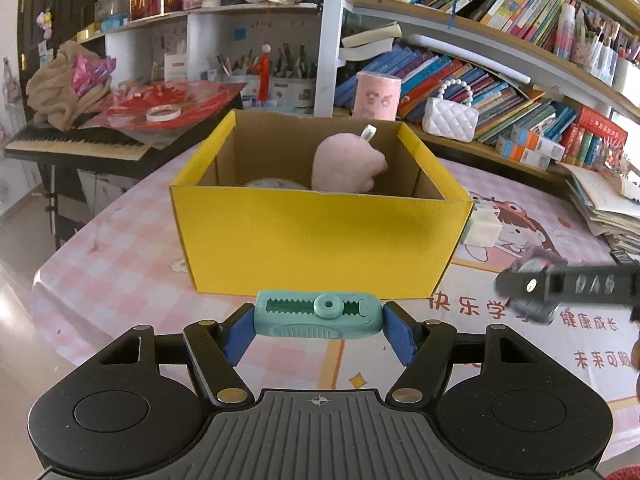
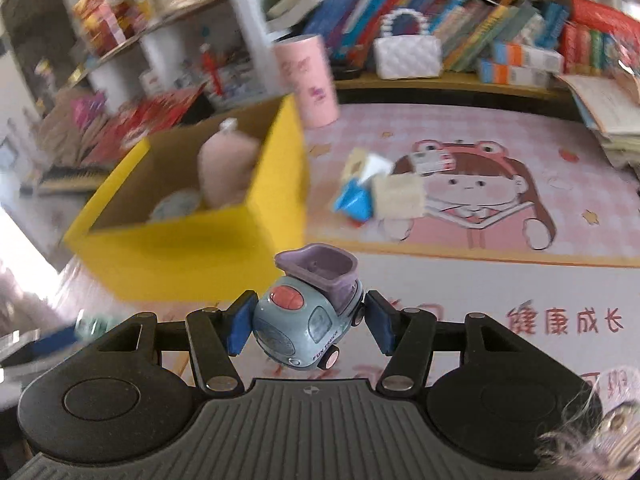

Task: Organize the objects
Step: 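Carry the green clip and grey toy car over the yellow box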

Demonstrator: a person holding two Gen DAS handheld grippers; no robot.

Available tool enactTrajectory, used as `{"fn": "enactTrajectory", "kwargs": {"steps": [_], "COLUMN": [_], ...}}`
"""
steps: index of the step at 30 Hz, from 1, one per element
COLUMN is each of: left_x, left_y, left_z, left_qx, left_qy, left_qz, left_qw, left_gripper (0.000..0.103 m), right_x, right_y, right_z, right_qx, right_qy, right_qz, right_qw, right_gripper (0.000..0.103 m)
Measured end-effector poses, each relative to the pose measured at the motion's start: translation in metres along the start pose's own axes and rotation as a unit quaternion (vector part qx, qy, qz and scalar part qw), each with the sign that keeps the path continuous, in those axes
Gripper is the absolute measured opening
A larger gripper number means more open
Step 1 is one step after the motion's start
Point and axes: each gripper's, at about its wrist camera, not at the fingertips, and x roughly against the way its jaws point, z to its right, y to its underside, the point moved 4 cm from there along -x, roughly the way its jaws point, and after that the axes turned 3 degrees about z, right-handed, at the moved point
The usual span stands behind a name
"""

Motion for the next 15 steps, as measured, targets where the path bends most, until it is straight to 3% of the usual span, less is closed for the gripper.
{"fn": "enactTrajectory", "kwargs": {"steps": [15], "left_x": [0.022], "left_y": [0.009], "left_z": [-0.04], "left_qx": [-0.001], "left_qy": [-0.001], "left_qz": [0.009], "left_qw": [1.0], "left_gripper": [0.069], "right_x": [0.005], "right_y": [0.024], "right_z": [-0.068], "right_qx": [0.062], "right_qy": [-0.01], "right_qz": [-0.009], "right_qw": [0.998], "right_gripper": [0.056]}}
